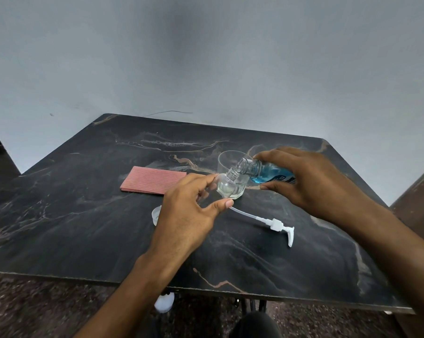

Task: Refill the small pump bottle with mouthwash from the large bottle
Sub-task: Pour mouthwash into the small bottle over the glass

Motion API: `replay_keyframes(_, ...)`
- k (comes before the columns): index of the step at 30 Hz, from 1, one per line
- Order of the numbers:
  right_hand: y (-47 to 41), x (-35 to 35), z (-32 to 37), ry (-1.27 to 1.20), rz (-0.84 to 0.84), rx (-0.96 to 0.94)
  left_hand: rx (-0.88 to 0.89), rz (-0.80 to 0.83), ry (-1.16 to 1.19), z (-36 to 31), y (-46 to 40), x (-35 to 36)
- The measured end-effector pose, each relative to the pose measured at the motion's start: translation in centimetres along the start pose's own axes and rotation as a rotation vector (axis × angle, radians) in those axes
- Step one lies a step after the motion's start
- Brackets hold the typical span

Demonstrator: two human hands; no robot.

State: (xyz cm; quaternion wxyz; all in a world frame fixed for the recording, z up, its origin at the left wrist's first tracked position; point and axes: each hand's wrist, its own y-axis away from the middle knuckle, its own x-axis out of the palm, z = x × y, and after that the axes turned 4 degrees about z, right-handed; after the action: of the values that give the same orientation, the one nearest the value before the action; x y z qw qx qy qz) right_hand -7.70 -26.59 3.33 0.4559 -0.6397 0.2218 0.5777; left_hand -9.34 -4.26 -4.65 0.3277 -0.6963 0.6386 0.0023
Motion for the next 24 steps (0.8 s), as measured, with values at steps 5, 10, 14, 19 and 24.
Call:
replay_keyframes(5,0.02,-0.18,0.07,0.007,0.012,0.0,0.003,0.003,-0.004,-0.03,-0.06,0.03)
replay_keyframes(10,0.02,-0.28,0.07,0.021,0.021,0.001,0.007,0.005,-0.006,-0.06,-0.01,0.04)
replay_keyframes(14,-0.01,-0.33,-0.01,0.028,0.025,-0.007,0.01,0.003,-0.012,-0.06,-0.01,0.05)
replay_keyframes(19,-0.1,-0.42,0.02,0.031,0.02,-0.015,0.009,0.001,-0.014,0.0,-0.06,0.07)
replay_keyframes(24,-0.22,-0.69,0.03,0.046,0.016,-0.009,0.013,-0.008,-0.008,-0.05,-0.1,0.15)
